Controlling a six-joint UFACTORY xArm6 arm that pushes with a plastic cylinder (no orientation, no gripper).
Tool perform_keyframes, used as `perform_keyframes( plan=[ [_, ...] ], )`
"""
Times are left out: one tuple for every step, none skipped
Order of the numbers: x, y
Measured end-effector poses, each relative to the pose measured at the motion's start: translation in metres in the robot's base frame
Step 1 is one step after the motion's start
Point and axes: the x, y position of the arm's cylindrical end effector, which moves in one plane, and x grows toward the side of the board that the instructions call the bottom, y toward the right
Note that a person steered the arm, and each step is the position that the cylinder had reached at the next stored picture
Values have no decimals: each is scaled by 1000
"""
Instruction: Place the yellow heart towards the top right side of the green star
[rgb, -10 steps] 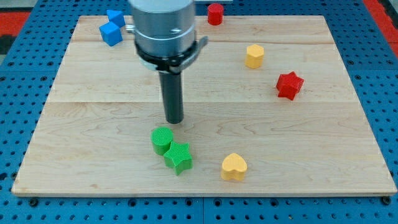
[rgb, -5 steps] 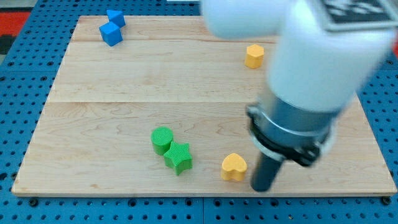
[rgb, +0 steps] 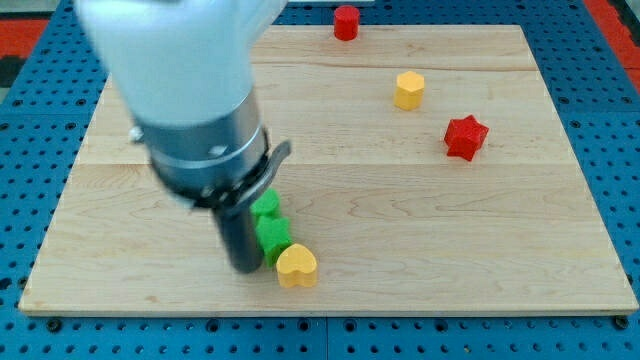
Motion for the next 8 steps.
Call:
perform_keyframes(
  plan=[
    [-31,49],
    [-20,15],
    [8,-85],
    [32,-10],
    [9,69],
    [38,55],
    [44,80],
    [33,119]
  ],
)
